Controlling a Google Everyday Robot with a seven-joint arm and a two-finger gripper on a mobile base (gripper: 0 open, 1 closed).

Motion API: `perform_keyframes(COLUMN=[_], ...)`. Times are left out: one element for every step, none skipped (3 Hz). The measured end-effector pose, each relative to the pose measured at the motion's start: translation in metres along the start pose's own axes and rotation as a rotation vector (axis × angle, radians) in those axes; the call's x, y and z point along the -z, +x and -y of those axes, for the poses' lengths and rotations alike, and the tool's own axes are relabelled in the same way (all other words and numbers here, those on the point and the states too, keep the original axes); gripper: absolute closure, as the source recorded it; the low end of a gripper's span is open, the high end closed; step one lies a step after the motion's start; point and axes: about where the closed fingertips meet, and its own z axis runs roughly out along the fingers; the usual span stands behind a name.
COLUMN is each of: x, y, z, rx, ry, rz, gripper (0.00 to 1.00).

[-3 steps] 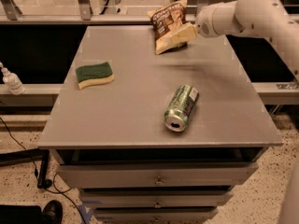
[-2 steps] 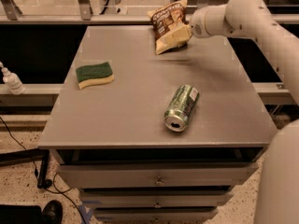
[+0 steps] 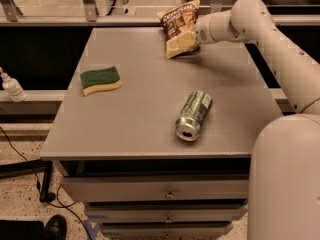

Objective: Pick brown chip bag

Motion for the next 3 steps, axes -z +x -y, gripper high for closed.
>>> perform_keyframes(x=[0.001, 0.013, 0.027], y=[0.008, 0.007, 0.0], z=[-0.001, -0.003, -0.011], rx=[-0.014, -0.012, -0.004], ry=[-0.019, -0.023, -0.035], rz=[-0.017, -0.021, -0.013], gripper=[0.39, 0.62, 0.87])
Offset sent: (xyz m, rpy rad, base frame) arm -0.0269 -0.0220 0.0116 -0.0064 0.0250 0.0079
